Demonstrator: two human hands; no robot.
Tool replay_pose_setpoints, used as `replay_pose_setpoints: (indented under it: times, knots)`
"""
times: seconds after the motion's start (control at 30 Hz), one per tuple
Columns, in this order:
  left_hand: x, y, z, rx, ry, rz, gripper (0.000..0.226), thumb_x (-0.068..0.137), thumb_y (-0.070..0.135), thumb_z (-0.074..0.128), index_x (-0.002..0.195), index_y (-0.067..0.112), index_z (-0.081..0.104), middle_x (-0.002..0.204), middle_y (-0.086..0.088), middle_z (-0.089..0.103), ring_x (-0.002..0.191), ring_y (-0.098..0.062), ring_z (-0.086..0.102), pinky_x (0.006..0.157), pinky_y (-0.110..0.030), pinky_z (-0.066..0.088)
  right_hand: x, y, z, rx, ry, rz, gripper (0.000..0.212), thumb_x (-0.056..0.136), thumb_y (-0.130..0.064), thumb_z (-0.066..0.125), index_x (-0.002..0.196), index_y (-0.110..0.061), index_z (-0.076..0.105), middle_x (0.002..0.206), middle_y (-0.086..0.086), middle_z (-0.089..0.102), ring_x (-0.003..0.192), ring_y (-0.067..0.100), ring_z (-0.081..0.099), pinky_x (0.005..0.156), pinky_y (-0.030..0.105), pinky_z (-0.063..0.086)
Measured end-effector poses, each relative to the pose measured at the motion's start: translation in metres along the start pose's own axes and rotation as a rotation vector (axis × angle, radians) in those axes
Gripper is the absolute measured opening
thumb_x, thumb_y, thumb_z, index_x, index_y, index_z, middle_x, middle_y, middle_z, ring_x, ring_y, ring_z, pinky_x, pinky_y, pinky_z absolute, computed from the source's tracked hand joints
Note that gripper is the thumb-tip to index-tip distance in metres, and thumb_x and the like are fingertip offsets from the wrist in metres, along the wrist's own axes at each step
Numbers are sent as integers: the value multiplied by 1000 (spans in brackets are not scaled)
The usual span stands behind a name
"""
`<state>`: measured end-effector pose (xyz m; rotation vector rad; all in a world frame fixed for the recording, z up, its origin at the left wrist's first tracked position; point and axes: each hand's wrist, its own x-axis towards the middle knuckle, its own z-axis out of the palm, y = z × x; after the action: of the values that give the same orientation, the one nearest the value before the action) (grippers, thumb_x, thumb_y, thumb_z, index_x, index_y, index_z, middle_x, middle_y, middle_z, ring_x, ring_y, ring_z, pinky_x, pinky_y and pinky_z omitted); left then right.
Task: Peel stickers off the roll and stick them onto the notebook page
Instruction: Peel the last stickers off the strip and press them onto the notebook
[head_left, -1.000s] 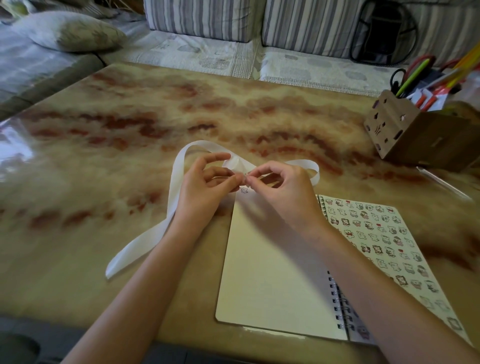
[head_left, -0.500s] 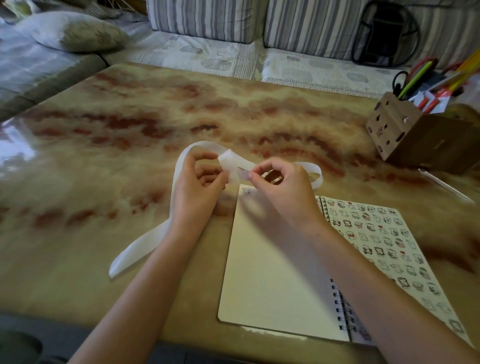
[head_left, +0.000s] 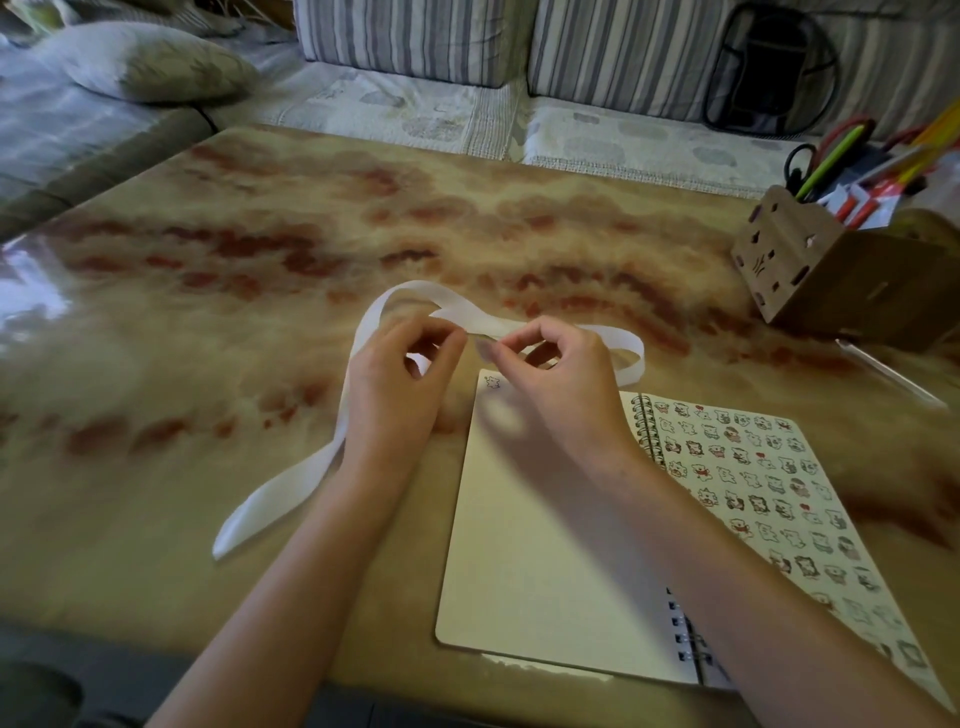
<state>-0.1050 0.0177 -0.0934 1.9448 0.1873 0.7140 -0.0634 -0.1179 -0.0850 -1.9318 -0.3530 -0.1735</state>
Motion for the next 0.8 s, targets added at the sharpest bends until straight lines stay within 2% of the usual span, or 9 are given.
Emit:
replay_pose_setpoints:
  times: [0.07,0.13,0.23,0.3,0.4,0.47,0.6,0.73,0.8]
  knots:
    - [-1,4,0,-60,-32,-74,7,87,19,65,82,15,69,74,11,67,66,-4,61,62,-8,41,-1,1,1,-26,20,-23,19,81,-26,75,72,-12,65,63,-10,61,53,6,49,57,27,43]
    - [-3,6,0,-92,-73,-114,9,86,21,66,82,15,71,74,5,70,67,-6,64,62,-6,41,-1,2,2,-127,68,-102,18,81,-25,73,71,-13,63,70,-7,61,55,11,51,59,34,47]
    - [-3,6,1,-138,-117,-169,11,85,27,67,81,21,74,76,4,72,68,-5,64,61,-10,43,-2,1,5,-253,139,-249,17,80,-22,70,71,-13,60,74,-5,59,60,18,54,59,40,48]
    - [-2,6,1,-183,-133,-208,11,85,28,66,80,23,75,77,7,72,66,0,63,61,-13,43,-2,0,6,-334,168,-331,15,79,-21,68,71,-14,58,75,-4,58,62,17,55,57,39,47]
    - [-1,7,0,-238,-142,-242,11,86,25,67,78,22,74,71,16,70,60,6,59,57,-9,41,-3,1,10,-411,193,-415,13,78,-22,66,71,-14,58,75,-4,58,62,16,55,53,34,45]
    - [-2,7,1,-255,-152,-242,10,86,23,67,80,20,75,74,16,71,61,6,60,56,-7,41,-3,2,12,-429,207,-452,13,78,-21,67,71,-15,58,75,-5,58,62,15,53,51,31,43]
    - [-1,7,-1,-289,-165,-242,11,86,21,67,78,22,74,76,16,72,63,5,60,56,-7,41,-3,4,13,-460,206,-506,11,79,-20,67,72,-14,60,78,-6,61,63,13,53,50,28,42]
    - [-1,9,-2,-319,-153,-295,10,85,24,67,76,23,73,62,19,67,55,7,57,53,-6,40,-2,5,11,-457,197,-530,7,81,-21,68,77,-15,66,80,-5,64,64,10,53,53,26,43]
    - [-1,9,-2,-323,-147,-311,11,85,26,68,76,23,73,62,18,68,54,7,56,52,-7,40,-1,6,9,-422,174,-525,7,81,-22,69,80,-15,68,82,-6,65,65,5,47,55,27,45]
